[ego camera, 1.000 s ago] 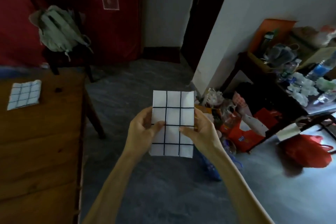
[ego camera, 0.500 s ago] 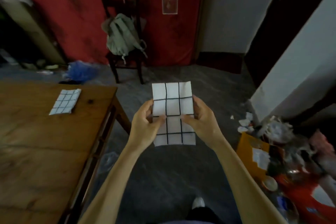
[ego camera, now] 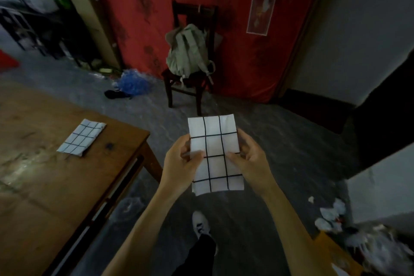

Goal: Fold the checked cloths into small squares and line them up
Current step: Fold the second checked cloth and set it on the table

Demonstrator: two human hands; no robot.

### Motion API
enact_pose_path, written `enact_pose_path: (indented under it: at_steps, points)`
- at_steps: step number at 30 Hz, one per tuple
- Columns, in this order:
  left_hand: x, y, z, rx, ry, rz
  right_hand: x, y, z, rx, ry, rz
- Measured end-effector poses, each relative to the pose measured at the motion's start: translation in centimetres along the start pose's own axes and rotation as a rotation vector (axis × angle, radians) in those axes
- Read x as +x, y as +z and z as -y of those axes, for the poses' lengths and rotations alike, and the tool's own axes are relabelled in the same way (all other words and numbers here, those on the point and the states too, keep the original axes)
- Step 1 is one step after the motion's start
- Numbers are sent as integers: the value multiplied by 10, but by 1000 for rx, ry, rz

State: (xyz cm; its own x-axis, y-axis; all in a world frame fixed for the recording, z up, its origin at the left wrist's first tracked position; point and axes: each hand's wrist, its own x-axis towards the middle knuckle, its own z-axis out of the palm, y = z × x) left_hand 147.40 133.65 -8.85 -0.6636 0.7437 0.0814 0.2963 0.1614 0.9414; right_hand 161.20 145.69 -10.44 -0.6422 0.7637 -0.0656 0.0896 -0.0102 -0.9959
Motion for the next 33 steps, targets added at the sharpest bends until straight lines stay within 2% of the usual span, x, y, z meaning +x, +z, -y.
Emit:
enact_pose_path:
  at_steps: [4,10,17,25,29,33]
  points:
    - [78,4,24,-45,1,-108,83,11,-5,-73,20,58]
    - [203,-4,34,-188,15,-145,212,26,18,-158,59,90]
    - [308,-54,62,-292,-95,-264,347,89,31,-171,39,240]
    - [387,-115,126,-251,-277,-536,484,193,13,-119,57,540]
    - [433,-142,153,-197,-324,-727,564,253,0,-115,40,757]
    - [477,-167,151,-189,-419,-878,640,310,11,-137,43,1010]
